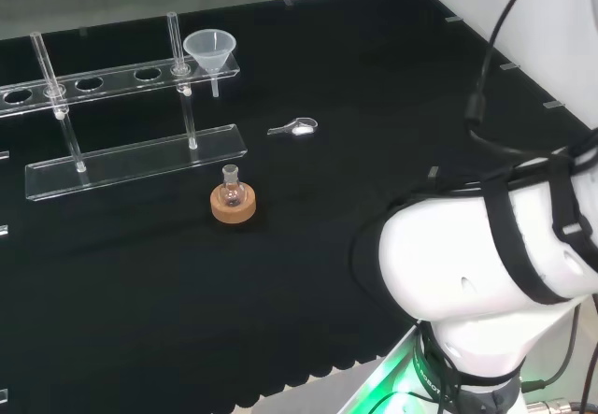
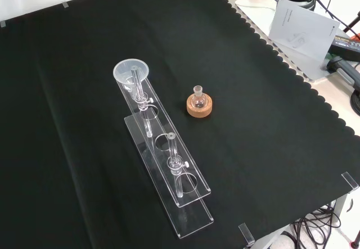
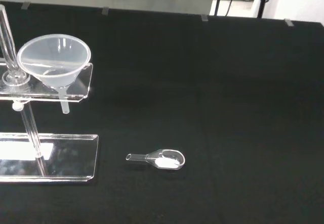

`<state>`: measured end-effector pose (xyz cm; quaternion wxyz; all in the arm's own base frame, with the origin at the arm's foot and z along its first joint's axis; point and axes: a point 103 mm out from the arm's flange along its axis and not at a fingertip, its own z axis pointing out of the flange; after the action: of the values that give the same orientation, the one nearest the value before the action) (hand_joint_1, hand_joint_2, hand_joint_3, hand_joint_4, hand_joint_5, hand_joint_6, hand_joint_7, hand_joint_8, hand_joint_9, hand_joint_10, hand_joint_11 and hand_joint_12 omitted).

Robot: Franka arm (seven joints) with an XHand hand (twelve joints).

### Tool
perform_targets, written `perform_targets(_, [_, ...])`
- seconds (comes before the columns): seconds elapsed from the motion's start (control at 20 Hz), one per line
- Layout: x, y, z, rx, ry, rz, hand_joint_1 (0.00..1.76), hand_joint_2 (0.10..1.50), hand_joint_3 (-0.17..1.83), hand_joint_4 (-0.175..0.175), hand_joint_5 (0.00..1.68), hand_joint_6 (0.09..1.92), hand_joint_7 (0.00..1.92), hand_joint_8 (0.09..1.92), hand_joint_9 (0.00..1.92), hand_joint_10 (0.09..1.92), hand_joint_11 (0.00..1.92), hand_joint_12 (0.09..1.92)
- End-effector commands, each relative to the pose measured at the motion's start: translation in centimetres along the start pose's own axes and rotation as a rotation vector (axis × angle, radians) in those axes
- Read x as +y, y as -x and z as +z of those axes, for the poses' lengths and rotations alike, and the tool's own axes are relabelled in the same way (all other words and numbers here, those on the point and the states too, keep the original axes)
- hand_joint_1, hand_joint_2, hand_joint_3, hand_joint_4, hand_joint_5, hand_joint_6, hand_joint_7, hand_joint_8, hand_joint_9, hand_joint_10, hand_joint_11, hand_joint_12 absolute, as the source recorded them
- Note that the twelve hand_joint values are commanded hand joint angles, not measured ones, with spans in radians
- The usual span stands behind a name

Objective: Pick up the funnel from the transparent funnel stand.

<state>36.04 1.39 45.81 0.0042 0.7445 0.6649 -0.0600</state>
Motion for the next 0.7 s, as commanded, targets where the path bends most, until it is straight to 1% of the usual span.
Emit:
perform_targets(0.05, [7.2,-0.8,2.5,0.007,-0.032,-0.079,0.00,1.18,0.30,0.007,0.19,0.09,0.10,0.09,0.11,0.66,0.02,1.39])
perform_targets(0.2, [9.4,-1.2,3.7,0.004,-0.050,-0.102,0.02,1.18,0.29,0.004,0.19,0.09,0.10,0.10,0.11,0.67,0.02,1.40])
perform_targets(0.25, [10.1,-1.1,4.1,0.026,-0.057,-0.087,0.03,1.17,0.29,0.002,0.19,0.09,0.10,0.10,0.11,0.67,0.02,1.40])
perform_targets(0.3, [10.6,-1.1,4.5,0.031,-0.066,-0.092,0.03,1.17,0.29,0.000,0.20,0.09,0.11,0.10,0.12,0.67,0.02,1.40])
perform_targets(0.35, [11.1,-1.1,5.0,0.032,-0.076,-0.102,0.04,1.17,0.28,-0.001,0.20,0.09,0.11,0.11,0.12,0.67,0.02,1.40])
perform_targets(0.5, [12.2,-1.6,6.0,0.007,-0.097,-0.134,0.09,1.14,0.27,-0.002,0.20,0.09,0.11,0.12,0.12,0.68,0.02,1.41])
perform_targets(0.7, [13.1,-2.9,6.8,-0.014,-0.126,-0.163,0.28,1.02,0.21,0.001,0.19,0.09,0.13,0.15,0.15,0.69,0.02,1.42])
